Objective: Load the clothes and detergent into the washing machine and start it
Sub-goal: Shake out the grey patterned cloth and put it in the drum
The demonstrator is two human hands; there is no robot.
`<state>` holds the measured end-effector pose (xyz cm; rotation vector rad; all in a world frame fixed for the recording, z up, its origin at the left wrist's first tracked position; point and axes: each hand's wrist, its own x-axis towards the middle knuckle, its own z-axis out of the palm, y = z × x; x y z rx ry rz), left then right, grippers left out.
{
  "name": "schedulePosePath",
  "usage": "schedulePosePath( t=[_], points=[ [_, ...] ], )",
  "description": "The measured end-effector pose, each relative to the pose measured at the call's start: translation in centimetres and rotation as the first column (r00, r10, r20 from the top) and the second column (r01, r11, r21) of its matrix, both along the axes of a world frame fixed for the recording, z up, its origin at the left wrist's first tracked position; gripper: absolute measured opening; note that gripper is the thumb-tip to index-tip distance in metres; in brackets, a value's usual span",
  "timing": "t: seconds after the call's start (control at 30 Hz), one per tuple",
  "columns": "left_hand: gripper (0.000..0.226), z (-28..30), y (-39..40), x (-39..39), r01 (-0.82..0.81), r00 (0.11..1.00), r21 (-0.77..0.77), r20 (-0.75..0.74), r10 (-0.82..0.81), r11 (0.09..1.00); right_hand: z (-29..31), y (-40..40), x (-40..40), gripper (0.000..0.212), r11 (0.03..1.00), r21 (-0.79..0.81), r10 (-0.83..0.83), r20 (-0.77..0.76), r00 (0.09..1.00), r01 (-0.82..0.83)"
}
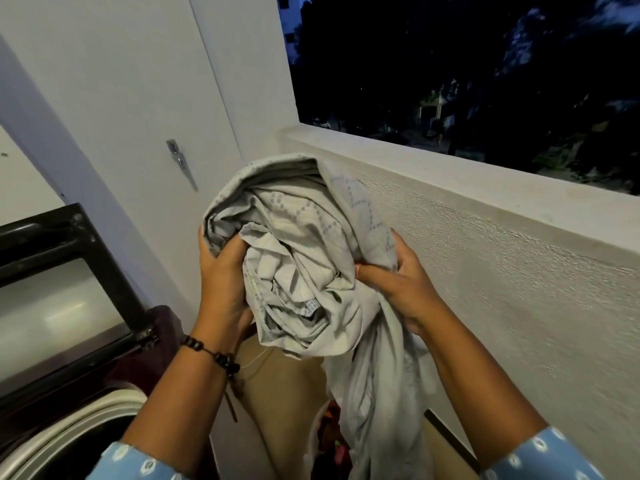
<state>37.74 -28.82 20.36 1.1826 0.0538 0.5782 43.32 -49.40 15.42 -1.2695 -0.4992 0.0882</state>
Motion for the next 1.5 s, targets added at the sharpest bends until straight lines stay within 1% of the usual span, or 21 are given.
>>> schedulePosePath(
  t=[0.07,0.1,0.2,0.27,0.33,0.4,0.43,0.5,0.53,0.57,0.6,0.67,0.8,0.9,1.03,1.13,1.27,1.33,1.37,1.43,1.5],
  points=[
    [0.061,-0.3,0.8,-0.5,0.085,0.995,0.135,-0.058,-0.078,0.987,0.6,-0.2,0.3,0.051,0.999,0.013,-0.052,0.035,0.998,0.051],
    [0.068,-0.4,1.2,-0.8,0.118,0.991,0.192,-0.089,-0.102,0.974,0.8,-0.4,0.4,0.047,0.998,0.013,-0.069,0.057,0.996,0.068],
    [0.118,0.1,2.9,-2.2,0.202,0.973,0.315,-0.175,-0.152,0.928,1.5,-1.1,0.9,0.048,0.992,-0.054,-0.102,0.147,0.984,0.111],
    [0.124,1.7,3.5,-3.3,0.232,0.967,0.505,-0.213,-0.141,0.831,1.9,-1.4,1.1,0.053,0.981,-0.139,-0.102,0.212,0.972,0.134],
    [0.130,3.7,3.4,-4.3,0.275,0.957,0.744,-0.270,-0.102,0.609,2.2,-1.3,1.2,0.057,0.962,-0.233,-0.076,0.279,0.957,0.144],
    [0.136,4.8,2.5,-4.6,0.280,0.959,0.919,-0.283,-0.029,0.277,2.5,-0.7,1.0,0.060,0.927,-0.346,-0.017,0.351,0.936,0.146],
    [0.139,5.0,1.7,-4.4,0.296,0.954,0.948,-0.299,0.011,0.116,2.8,-0.3,0.8,0.061,0.901,-0.409,0.025,0.388,0.921,0.148],
    [0.144,4.3,0.3,-3.7,0.348,0.936,0.928,-0.338,0.095,-0.132,3.4,0.5,0.3,0.061,0.847,-0.512,0.125,0.455,0.882,0.144],
    [0.144,3.7,-0.3,-3.3,0.368,0.929,0.907,-0.349,0.127,-0.206,3.7,0.8,0.1,0.062,0.826,-0.544,0.167,0.481,0.861,0.144],
    [0.143,3.3,-0.7,-2.9,0.377,0.925,0.895,-0.352,0.145,-0.239,4.0,1.1,-0.2,0.063,0.813,-0.565,0.195,0.492,0.849,0.140],
    [0.141,3.0,-0.8,-2.6,0.366,0.929,0.901,-0.340,0.145,-0.231,4.3,1.1,-0.4,0.064,0.813,-0.568,0.206,0.483,0.851,0.125],
    [0.133,2.6,-0.8,-2.3,0.284,0.956,0.951,-0.270,0.118,-0.120,4.6,0.9,-0.8,0.068,0.838,-0.542,0.215,0.423,0.880,0.057],
    [0.091,1.9,-0.8,-2.5,0.070,0.995,0.960,-0.086,0.047,0.273,4.4,0.1,-0.8,0.083,0.853,-0.518,0.262,0.323,0.910,-0.062],
    [0.076,2.0,-0.2,-2.7,-0.002,0.998,0.857,-0.028,0.049,0.516,3.6,-1.2,0.1,0.102,0.854,-0.503,0.269,0.208,0.940,-0.133],
    [0.076,3.2,1.8,-2.4,-0.124,0.992,0.620,0.065,0.106,0.775,1.1,-3.3,0.6,0.122,0.905,-0.373,0.211,-0.023,0.977,-0.205],
    [0.068,4.1,2.2,-2.3,-0.226,0.973,0.456,0.147,0.178,0.861,-1.4,-3.6,0.6,0.134,0.934,-0.263,0.205,-0.155,0.966,-0.241],
    [0.059,4.7,2.2,-2.1,-0.341,0.934,0.295,0.210,0.288,0.892,-2.3,-2.7,0.3,0.141,0.946,-0.177,0.233,-0.206,0.950,-0.270],
    [0.058,4.5,2.4,-1.7,-0.381,0.915,0.185,0.214,0.341,0.906,-1.5,-1.6,-0.3,0.138,0.951,-0.106,0.263,-0.216,0.940,-0.291],
    [0.059,4.3,2.2,-1.4,-0.392,0.908,0.134,0.212,0.361,0.910,-1.0,-0.9,-0.7,0.130,0.953,-0.083,0.270,-0.207,0.940,-0.292],
    [0.061,3.6,1.3,-1.1,-0.400,0.903,0.054,0.193,0.384,0.915,-0.1,0.6,-1.4,0.101,0.960,-0.060,0.259,-0.168,0.951,-0.272],
    [0.063,2.6,0.6,-1.0,-0.385,0.913,0.009,0.152,0.379,0.923,0.6,1.9,-1.6,0.076,0.984,-0.021,0.174,-0.127,0.977,-0.178]
  ],
)
